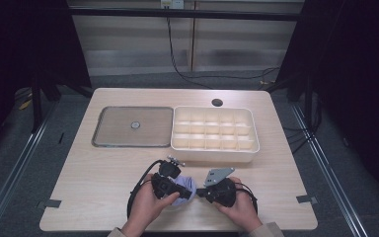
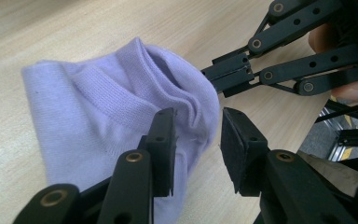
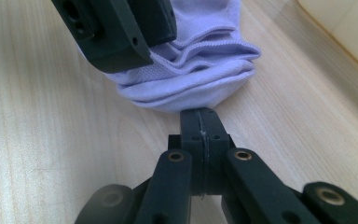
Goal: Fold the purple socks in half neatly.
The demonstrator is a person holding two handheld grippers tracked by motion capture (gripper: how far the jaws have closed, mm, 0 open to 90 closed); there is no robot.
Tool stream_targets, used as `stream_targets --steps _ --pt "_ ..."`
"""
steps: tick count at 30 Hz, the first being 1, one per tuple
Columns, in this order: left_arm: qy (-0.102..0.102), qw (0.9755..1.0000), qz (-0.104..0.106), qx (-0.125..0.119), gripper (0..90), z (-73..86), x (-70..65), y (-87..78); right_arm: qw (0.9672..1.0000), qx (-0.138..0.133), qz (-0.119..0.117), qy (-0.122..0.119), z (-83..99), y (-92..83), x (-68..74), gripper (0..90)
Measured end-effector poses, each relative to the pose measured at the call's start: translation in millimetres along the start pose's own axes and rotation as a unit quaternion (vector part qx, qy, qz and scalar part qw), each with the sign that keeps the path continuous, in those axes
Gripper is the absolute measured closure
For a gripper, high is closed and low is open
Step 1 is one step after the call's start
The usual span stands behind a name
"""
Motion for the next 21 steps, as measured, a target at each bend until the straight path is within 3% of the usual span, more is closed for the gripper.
stream_targets --steps 21 --pt "-0.005 0.9993 -0.018 -0.032 50.3 -7.0 15.6 -22.8 1.0 0.0 0.0 0.0 0.1 0.1 -0.3 90.0"
Point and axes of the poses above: each handheld gripper's, and its own axes: y roughly forward along the jaws, z roughly out of its underside, x roughly to its left, the point moved 7 cm from there along y, roughly forward along the jaws, and after that the axes turned 6 degrees about -y, right-handed, at the moved point
